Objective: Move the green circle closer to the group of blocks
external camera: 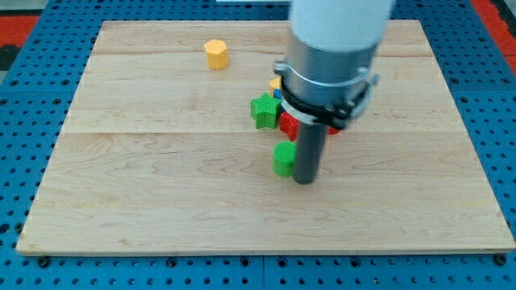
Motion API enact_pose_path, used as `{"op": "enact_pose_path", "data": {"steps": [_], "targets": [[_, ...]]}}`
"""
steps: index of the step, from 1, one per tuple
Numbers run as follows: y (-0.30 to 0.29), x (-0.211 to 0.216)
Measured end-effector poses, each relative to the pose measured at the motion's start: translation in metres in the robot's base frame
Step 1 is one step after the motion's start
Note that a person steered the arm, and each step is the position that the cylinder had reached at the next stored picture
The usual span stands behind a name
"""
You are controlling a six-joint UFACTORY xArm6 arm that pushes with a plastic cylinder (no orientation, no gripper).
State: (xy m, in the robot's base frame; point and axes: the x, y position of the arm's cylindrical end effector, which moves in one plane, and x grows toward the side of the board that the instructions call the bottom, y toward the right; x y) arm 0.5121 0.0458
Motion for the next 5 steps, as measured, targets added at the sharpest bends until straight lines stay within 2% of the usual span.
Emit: {"op": "enact_pose_path", "data": {"steps": [2,3,5], "targets": [[-0.089,-0.063],[-0.095,-0.106],[-0.171,-0.13]]}}
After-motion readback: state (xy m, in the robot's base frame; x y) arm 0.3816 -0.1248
